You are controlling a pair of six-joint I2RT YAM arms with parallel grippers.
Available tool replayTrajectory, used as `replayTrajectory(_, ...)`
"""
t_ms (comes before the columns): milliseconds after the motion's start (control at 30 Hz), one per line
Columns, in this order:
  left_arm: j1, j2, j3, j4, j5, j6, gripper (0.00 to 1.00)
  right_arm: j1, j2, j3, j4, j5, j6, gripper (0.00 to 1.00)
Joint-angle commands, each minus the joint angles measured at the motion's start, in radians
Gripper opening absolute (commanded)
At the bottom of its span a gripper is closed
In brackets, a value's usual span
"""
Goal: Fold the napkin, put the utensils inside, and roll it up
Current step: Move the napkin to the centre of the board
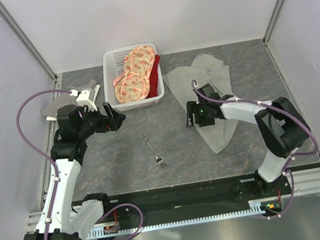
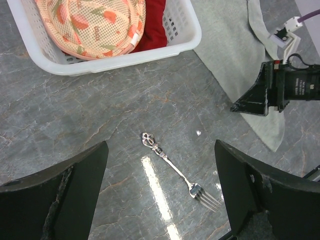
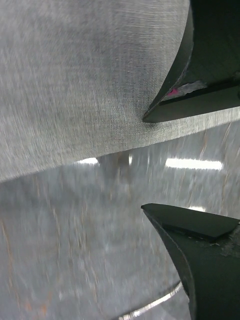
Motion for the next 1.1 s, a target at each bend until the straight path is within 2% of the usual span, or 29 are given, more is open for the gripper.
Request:
replayTrajectory(0,-0.006,0.0,0.006,0.034,0.019,0.031,0.94,0.107,0.103,0.044,0.063,-0.088,0.08,0.74)
replayTrajectory(167,-0.008,0.001,0.005,0.034,0.012,0.034,0.94,0.207,0.153,0.132,0.071,-0.091,0.109,0.74)
replayTrajectory(267,-0.008,0.004,0.003,0.032,0.007,0.037,0.94,0.207,0.098,0.175,0.054,-0.05,0.096,0.74)
replayTrajectory(333,-0.009,0.007,0.003,0.034,0.007,0.039,0.94,0.202,0.065,0.229,-0.019,0.001,0.062,0.74)
replayTrajectory(433,-0.012,0.014,0.003,0.035,0.007,0.044,0.94,0.161,0.025,0.302,-0.112,0.075,-0.005,0.74)
replayTrajectory(633,-0.04,0.037,-0.001,0.031,-0.033,0.053,0.9,-0.05,0.031,0.381,-0.183,0.177,-0.107,0.71)
replayTrajectory(733,-0.078,0.058,-0.004,0.031,-0.05,0.05,0.88,-0.116,0.088,0.459,-0.211,0.24,-0.151,0.69)
replayTrajectory(867,-0.184,0.092,0.003,0.02,-0.105,0.038,0.86,-0.169,0.194,0.583,-0.226,0.283,-0.191,0.68)
replayTrajectory(1067,-0.245,0.159,0.017,0.019,-0.11,-0.004,0.85,-0.22,0.327,0.71,-0.239,0.277,-0.223,0.65)
